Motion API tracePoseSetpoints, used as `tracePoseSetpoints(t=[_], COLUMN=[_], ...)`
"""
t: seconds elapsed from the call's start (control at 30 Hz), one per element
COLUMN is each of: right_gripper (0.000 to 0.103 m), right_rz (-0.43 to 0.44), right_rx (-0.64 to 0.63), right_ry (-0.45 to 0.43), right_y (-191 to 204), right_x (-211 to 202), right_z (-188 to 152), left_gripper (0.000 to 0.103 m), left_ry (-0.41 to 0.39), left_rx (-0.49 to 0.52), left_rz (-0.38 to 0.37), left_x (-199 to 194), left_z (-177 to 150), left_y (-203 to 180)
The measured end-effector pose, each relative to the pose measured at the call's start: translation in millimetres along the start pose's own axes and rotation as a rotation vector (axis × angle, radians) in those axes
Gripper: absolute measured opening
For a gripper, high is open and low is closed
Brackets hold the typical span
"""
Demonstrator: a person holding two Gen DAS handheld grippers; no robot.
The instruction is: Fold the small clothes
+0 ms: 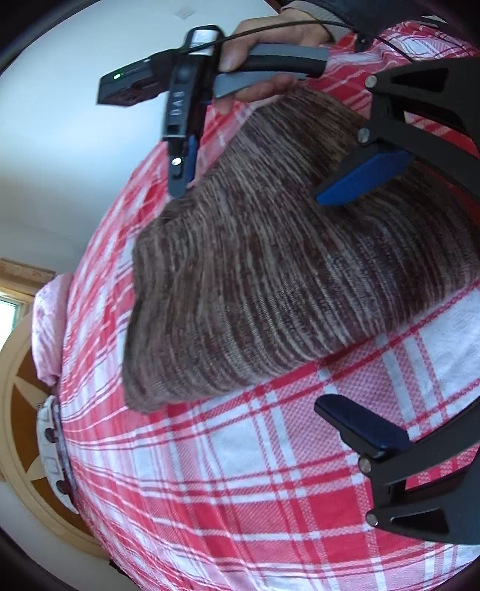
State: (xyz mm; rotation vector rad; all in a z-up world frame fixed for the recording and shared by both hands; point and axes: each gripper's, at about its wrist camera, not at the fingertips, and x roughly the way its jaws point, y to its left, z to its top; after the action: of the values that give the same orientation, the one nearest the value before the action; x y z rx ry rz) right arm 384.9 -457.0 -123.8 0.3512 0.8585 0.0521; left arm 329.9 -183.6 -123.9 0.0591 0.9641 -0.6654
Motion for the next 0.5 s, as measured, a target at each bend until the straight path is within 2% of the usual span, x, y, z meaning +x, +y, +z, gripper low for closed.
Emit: tracePoseSetpoints(t=[0.1,0.23,0.33,0.37,0.4,0.47,0.5], right_gripper=[0.057,0.057,0.057,0.057,0.057,0.053,0.039], right_rz=[0.085,0.148,0.187,0.193,0.203,0.231,0.24], right_rx=[0.039,0.035,0.046,0.05,0.049,0.068,0.076], right_ry=[0.038,0.045,0.064,0.072,0.079,0.088,0.087], right_y=[-9,-9,-10,-9,-9,-13,-15], right_x=[21,40,50,54,57,66,66], right_z=[6,9,16,18,19,23,23], left_gripper=[0.103,0.102,0.097,0.092,0.079,0.074,0.069], left_ry=[0.027,0.033,0.034,0.034,0.035,0.033,0.025], left_rx=[-0.004,-0.016,-0.008,-0.007,0.002,0.007,0.017], left_rz=[-0.005,-0.017,-0.019,-0.022,-0.038,-0.052,-0.042], left_x=[7,12,15,13,13,14,13], left_z=[1,6,8,8,8,8,7], left_y=[-1,-2,-6,-7,-10,-13,-14])
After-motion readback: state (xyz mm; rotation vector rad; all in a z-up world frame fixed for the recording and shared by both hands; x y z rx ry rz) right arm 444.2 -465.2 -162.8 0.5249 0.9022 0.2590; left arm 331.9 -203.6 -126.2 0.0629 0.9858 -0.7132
